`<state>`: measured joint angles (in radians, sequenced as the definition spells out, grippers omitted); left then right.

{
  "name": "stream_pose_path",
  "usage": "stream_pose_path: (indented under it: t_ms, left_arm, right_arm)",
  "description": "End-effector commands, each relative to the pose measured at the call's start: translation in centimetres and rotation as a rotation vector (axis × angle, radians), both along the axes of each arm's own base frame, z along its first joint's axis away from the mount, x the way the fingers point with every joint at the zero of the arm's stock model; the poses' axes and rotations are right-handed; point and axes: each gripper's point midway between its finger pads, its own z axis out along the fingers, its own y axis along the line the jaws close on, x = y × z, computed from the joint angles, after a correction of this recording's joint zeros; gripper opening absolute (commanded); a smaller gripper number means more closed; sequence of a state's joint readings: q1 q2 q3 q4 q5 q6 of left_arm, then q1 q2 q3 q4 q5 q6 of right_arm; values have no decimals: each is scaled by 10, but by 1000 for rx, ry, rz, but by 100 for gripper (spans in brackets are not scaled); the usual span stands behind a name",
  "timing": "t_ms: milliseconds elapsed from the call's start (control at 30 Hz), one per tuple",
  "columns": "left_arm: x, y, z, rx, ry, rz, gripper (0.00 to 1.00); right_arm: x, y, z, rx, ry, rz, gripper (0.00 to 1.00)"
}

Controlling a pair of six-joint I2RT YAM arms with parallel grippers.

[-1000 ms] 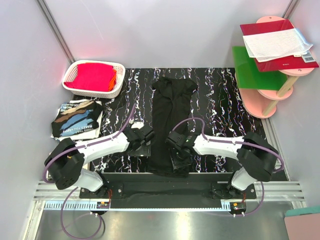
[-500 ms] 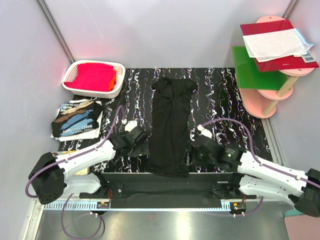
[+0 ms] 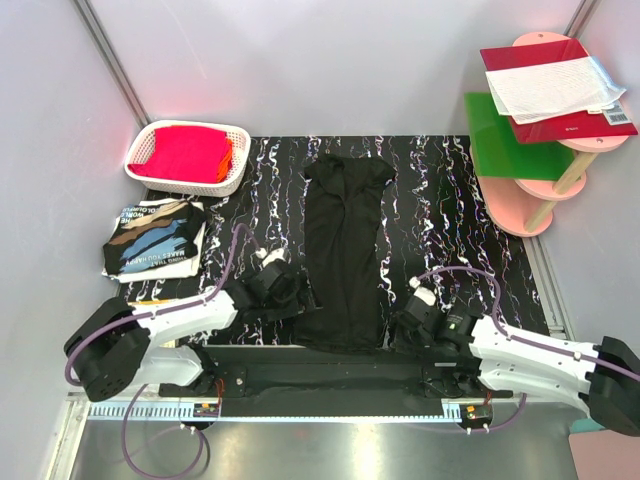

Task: Fold and stack the t-shirts
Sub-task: Grab the bottom of the folded rectangular tshirt with both arms

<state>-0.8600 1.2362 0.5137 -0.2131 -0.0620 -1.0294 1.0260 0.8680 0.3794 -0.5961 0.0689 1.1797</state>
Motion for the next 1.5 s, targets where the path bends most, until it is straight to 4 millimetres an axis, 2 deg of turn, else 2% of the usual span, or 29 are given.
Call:
stream_pose_path:
  t_ms: [0,167,233,400,500,667,733,767,833,867,900,933,967,1000,1067,1167,1267,1367,1400,1467]
  left_arm:
    - [-23,-2,-25,-9,116,-40,88]
    - [-29,1,-29,22,160,-41,83]
    - [-35,16,-34,103,192,-16,82]
    - [-34,34,-25,207,185,6,84]
    - [-34,40,-23,239,185,-2,85]
    - [-47,36,-30,252,228,-55,84]
    - [-49,33,-32,256,233,-70,79]
    - [-51,30,-31,254,231,-85,75]
    - [-52,26,-34,253,238,-100,60]
    - [-53,22,-34,244,237,-111,54]
    - [-54,21,-37,249,248,-119,43]
    - [-54,19,-38,251,250,-124,37]
    - [-58,13,-38,233,266,-145,32]
    - [-61,12,-40,238,282,-159,19]
    - [-63,8,-39,234,287,-174,3]
    - [-65,6,-35,220,290,-185,0]
    - [-60,3,-17,199,250,-182,0]
    - [-51,3,3,207,202,-178,0]
    - [-41,1,12,210,160,-165,0]
    - [-34,2,22,212,134,-154,0]
  right_arm:
    - [9,22,4,90,-25,-14,58]
    - [14,27,5,95,-42,-12,57]
    - [15,30,6,105,-43,-8,57]
    - [17,40,4,124,-43,13,57]
    - [16,48,2,125,-21,44,57]
    - [13,59,-3,107,15,105,54]
    - [14,62,-1,108,11,120,47]
    - [14,62,-2,106,11,123,38]
    - [14,62,-1,106,6,120,15]
    - [16,62,1,112,-5,117,10]
    - [16,61,1,114,-8,118,6]
    - [16,61,2,117,-11,114,1]
    - [17,61,4,124,-20,113,1]
    - [16,60,5,128,-23,114,0]
    - [17,60,9,143,-34,112,0]
    - [18,60,16,163,-54,113,0]
    - [21,63,27,195,-88,120,0]
    - [27,65,41,212,-150,138,0]
    - [31,63,44,202,-174,134,0]
    - [41,63,55,196,-236,136,0]
